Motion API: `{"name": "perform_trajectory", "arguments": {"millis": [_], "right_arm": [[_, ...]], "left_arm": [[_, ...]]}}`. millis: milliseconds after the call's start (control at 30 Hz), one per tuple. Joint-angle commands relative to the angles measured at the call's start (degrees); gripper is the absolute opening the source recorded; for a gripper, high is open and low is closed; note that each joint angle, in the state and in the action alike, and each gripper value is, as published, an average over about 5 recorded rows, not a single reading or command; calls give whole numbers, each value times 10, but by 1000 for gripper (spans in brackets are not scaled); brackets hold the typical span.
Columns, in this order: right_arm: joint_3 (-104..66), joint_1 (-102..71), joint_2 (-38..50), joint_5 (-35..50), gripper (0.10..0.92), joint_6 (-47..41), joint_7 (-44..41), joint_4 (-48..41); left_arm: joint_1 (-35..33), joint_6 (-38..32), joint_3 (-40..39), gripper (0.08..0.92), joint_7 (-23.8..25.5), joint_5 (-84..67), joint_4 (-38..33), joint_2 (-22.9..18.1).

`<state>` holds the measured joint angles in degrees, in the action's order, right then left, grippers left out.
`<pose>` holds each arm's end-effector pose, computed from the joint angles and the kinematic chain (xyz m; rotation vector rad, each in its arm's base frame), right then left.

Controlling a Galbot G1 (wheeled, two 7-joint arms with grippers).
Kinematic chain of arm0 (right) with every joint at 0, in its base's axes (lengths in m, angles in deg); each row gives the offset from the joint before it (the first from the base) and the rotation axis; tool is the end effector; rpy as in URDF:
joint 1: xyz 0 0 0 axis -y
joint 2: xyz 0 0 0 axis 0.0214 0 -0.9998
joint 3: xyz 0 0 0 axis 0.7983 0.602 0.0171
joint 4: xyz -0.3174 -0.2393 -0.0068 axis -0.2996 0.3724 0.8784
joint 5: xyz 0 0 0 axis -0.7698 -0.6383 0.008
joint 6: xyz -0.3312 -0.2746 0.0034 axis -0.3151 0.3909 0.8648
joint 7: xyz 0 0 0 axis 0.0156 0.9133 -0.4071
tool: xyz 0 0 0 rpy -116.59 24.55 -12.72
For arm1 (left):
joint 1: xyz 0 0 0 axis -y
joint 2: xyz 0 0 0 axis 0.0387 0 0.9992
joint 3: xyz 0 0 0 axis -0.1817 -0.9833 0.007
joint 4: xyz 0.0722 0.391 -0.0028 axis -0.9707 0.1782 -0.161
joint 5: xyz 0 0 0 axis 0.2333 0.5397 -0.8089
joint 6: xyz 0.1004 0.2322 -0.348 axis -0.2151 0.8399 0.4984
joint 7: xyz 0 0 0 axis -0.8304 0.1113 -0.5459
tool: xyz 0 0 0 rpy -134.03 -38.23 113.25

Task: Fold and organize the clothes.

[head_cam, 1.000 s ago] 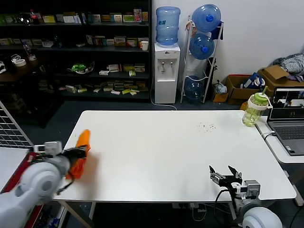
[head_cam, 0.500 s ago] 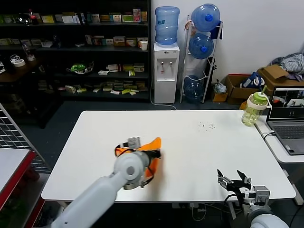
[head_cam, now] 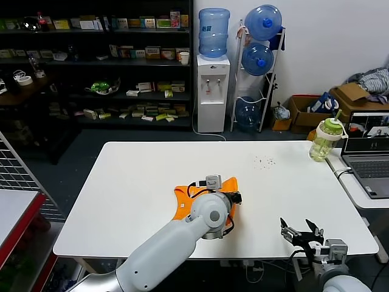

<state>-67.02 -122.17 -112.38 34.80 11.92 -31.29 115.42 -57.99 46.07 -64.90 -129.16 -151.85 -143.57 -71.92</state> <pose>0.2463 -0.1254 -0.3223 -0.0630 -2.6242 -0.0318 0.4448 -0.2888 -0.2613 -0.4263 -2.2625 0.3420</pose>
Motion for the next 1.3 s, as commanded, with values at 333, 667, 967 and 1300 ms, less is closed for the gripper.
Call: {"name": "perform_trajectory", "arguments": {"millis": [333, 667, 967, 1300], "right_arm": [[-59, 8, -17, -96, 823, 254, -198, -63], [-138, -13, -120, -138, 823, 364, -290, -108], [-150, -14, -183, -210, 823, 454, -330, -154], [-139, -7, -209, -205, 823, 456, -327, -163]], "left_arm": [[-252, -241, 182, 391, 348, 415, -172, 142], [-525, -468, 464, 677, 572, 506, -156, 148], [-564, -509, 513, 821, 599, 541, -134, 111], [-598, -527, 555, 823, 614, 578, -157, 59]]}}
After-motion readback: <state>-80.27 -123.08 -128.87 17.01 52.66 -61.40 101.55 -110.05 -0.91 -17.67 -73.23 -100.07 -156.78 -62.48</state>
